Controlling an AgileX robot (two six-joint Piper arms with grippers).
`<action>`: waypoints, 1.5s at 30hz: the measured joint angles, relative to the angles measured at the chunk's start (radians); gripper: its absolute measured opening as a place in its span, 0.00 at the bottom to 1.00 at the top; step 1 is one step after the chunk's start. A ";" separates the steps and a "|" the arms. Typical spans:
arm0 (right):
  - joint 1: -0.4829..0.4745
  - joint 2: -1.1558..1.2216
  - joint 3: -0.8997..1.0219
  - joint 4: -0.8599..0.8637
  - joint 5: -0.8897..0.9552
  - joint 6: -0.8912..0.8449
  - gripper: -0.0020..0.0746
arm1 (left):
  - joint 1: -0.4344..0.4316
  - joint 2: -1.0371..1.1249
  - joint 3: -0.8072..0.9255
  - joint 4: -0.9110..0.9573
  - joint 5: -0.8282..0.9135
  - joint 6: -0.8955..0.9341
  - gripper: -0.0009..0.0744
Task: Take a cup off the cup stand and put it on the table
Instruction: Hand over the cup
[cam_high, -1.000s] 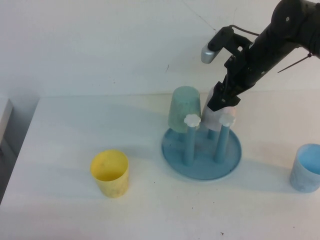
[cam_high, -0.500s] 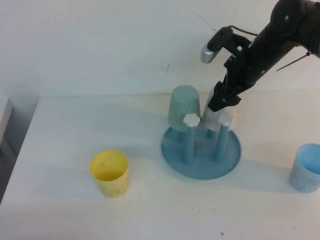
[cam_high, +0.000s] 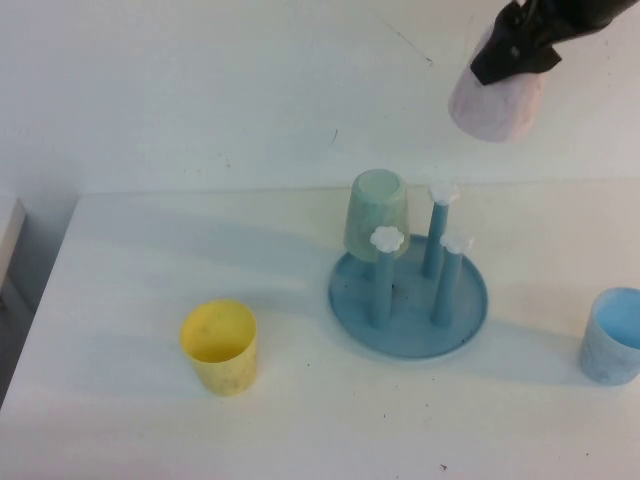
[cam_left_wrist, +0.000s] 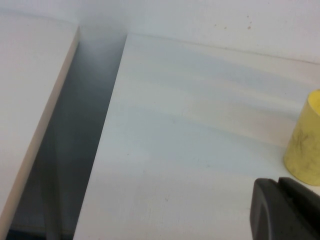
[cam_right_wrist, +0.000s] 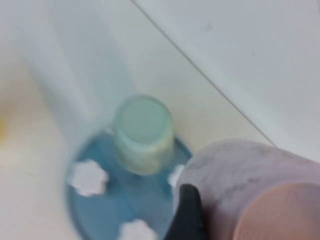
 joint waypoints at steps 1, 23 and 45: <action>-0.006 -0.025 0.011 0.045 0.000 0.010 0.76 | 0.000 0.000 0.000 0.000 0.000 0.000 0.01; -0.220 -0.293 1.306 1.277 -0.077 -0.260 0.76 | 0.000 0.000 0.000 0.000 0.000 0.000 0.01; -0.224 -0.239 1.306 1.404 -0.073 0.166 0.76 | 0.000 0.000 0.000 0.002 0.000 0.000 0.01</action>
